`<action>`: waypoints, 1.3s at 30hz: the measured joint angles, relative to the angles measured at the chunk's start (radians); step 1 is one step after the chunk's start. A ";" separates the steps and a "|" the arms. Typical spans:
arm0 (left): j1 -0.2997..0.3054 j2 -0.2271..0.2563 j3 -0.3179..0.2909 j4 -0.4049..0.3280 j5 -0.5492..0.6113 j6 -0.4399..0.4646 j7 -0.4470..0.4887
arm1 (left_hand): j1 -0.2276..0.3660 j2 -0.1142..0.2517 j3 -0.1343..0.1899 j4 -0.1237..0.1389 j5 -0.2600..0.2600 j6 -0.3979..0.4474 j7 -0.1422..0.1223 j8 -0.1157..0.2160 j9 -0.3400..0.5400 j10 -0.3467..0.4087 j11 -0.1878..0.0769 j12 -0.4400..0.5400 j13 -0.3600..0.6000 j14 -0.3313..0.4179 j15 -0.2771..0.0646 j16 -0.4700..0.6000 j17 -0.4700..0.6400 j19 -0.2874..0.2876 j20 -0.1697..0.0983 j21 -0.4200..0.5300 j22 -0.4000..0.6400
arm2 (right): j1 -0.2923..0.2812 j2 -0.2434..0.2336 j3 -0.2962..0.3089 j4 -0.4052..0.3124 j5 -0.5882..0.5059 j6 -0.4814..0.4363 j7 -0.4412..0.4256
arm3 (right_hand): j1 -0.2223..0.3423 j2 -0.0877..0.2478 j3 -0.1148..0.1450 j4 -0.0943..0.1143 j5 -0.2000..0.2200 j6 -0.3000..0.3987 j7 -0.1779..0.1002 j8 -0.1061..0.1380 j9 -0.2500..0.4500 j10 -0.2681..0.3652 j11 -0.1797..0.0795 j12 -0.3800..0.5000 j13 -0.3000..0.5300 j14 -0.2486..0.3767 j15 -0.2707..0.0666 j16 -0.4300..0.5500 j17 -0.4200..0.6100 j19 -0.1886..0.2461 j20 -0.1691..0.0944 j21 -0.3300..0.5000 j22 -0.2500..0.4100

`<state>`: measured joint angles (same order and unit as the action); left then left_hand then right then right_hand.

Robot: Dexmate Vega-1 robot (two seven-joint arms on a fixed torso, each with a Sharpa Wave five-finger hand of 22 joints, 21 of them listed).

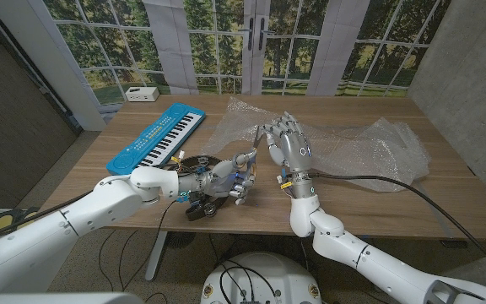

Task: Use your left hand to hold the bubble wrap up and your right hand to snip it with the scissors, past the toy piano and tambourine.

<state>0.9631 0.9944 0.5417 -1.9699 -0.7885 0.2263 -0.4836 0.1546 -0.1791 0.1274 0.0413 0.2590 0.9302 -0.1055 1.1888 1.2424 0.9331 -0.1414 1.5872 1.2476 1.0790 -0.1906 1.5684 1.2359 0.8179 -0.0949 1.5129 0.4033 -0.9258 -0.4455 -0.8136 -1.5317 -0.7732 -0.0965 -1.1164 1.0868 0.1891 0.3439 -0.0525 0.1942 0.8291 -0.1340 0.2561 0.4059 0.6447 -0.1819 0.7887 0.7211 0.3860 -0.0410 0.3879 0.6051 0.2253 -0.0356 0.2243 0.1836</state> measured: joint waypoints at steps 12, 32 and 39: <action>-0.008 -0.013 0.006 0.007 0.011 -0.002 -0.004 | 0.095 0.105 0.040 -0.025 0.023 0.000 0.000 0.000 0.001 0.000 0.000 0.003 0.000 0.006 0.001 0.000 0.000 0.005 -0.005 0.000 0.001 | -0.042 -0.012 0.029 -0.043 -0.042 0.018 -0.001 | 0.000 0.000 0.000 0.000 0.000 0.002 0.002 -0.001 0.000 0.000 0.000 0.004 0.002 0.000 0.000 0.000 0.004 0.000 0.000 0.000 0.000; -0.016 -0.001 0.021 -0.031 0.047 0.009 0.021 | 0.299 0.243 0.227 -0.074 -0.075 -0.021 0.022 -0.003 -0.001 -0.013 0.013 -0.001 0.000 -0.046 0.022 -0.027 -0.009 -0.061 0.018 0.037 0.054 | -0.047 -0.016 0.005 -0.045 -0.042 0.011 0.000 | 0.000 0.000 0.003 -0.003 0.000 0.002 0.002 -0.005 0.000 0.000 0.000 0.004 -0.001 0.004 -0.004 -0.008 0.014 0.000 0.000 0.000 0.000; 0.016 0.017 0.001 -0.047 0.037 -0.009 0.036 | 0.299 0.243 0.228 -0.073 -0.082 -0.022 0.022 -0.003 -0.001 -0.016 0.016 -0.001 0.000 -0.045 0.023 -0.034 -0.009 -0.061 0.018 0.037 0.051 | -0.047 -0.028 -0.009 -0.053 -0.060 -0.004 0.002 | 0.000 0.000 0.003 -0.003 0.000 0.002 0.002 -0.005 0.000 0.000 0.000 0.004 -0.001 0.004 -0.004 -0.015 0.016 0.000 0.000 0.000 0.000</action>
<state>0.9787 1.0112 0.5431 -2.0171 -0.7518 0.2176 -0.4475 0.4534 0.0637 0.3554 -0.0317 0.1766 0.9086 -0.0835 1.1857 1.2412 0.9167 -0.1251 1.5863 1.2476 1.0341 -0.1679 1.5349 1.2266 0.7568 -0.0770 1.5498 0.4541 -0.9728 -0.4732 -0.8223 -1.5847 -0.8333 -0.1008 -1.1144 1.0869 0.1891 0.3466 -0.0554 0.1942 0.8306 -0.1324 0.2508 0.4056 0.6443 -0.1818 0.7927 0.7200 0.3897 -0.0448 0.3733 0.6212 0.2253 -0.0357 0.2243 0.1837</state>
